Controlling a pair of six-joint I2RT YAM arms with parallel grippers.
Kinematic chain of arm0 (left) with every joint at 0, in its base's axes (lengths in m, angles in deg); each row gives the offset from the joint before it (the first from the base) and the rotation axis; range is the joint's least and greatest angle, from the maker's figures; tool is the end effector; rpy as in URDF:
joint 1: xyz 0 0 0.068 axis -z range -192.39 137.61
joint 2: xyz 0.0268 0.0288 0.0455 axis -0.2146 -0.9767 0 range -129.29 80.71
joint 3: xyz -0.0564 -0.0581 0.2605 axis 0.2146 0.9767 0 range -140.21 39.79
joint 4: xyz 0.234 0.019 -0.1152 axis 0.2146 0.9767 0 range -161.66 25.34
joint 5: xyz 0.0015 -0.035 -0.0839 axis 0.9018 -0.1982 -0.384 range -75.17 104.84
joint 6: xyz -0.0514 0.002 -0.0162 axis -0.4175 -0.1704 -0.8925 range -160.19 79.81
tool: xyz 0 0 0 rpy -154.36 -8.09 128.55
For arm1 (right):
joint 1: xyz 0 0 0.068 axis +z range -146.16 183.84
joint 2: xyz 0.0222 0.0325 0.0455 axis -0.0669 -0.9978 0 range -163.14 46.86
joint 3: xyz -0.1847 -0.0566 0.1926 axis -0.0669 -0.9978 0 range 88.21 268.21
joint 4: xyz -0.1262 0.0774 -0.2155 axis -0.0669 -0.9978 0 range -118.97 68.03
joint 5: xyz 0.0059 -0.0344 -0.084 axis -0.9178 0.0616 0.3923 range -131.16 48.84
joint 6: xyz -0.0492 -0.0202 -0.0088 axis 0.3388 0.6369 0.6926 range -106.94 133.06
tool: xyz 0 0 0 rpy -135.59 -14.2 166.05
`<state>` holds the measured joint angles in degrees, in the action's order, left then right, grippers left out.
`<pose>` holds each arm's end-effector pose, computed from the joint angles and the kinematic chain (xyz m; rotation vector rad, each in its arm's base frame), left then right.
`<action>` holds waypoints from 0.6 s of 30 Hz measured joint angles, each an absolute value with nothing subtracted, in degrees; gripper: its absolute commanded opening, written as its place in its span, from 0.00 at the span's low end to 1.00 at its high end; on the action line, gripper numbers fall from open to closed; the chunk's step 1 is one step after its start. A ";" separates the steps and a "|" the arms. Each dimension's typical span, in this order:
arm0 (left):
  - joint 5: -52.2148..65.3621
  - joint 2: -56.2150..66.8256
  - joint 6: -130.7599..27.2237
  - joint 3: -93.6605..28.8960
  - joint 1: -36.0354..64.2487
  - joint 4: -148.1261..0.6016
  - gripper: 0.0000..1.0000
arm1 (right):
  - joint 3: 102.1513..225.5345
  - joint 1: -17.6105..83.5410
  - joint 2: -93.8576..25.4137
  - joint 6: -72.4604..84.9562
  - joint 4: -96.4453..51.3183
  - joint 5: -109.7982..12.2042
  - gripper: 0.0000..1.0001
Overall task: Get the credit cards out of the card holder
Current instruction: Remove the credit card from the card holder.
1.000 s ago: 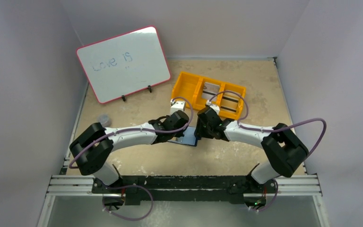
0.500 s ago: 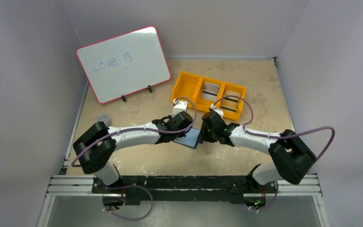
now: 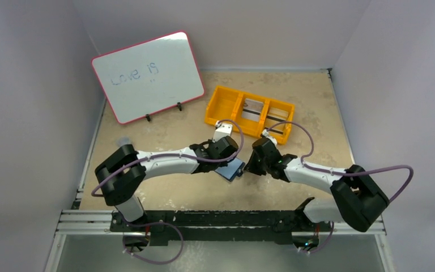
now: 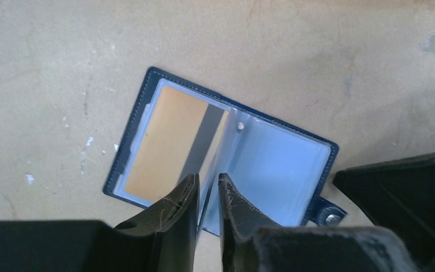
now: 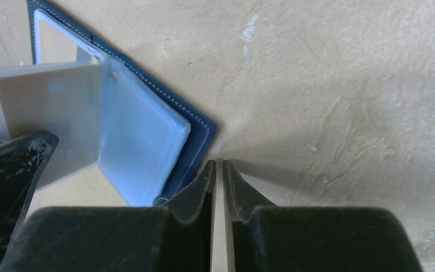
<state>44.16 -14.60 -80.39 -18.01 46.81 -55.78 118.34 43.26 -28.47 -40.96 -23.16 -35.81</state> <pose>0.1880 -0.2814 0.1904 0.1870 2.3469 -0.1948 0.1905 0.1523 0.1580 0.3610 2.4534 0.6428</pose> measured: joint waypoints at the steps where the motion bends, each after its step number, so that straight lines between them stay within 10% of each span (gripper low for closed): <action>1: 43.59 -14.66 -79.91 -18.04 46.94 -56.09 0.28 | 117.73 42.78 -28.23 -40.98 -22.63 -36.23 0.10; 12: 20.64 -19.56 -79.35 -16.75 47.27 -71.21 0.34 | 112.39 40.94 -24.45 -43.32 -17.15 -37.41 0.17; 18: 20.86 -17.22 -81.27 -13.18 47.31 -71.98 0.37 | 110.36 40.90 -13.26 -44.69 -19.86 -34.92 0.48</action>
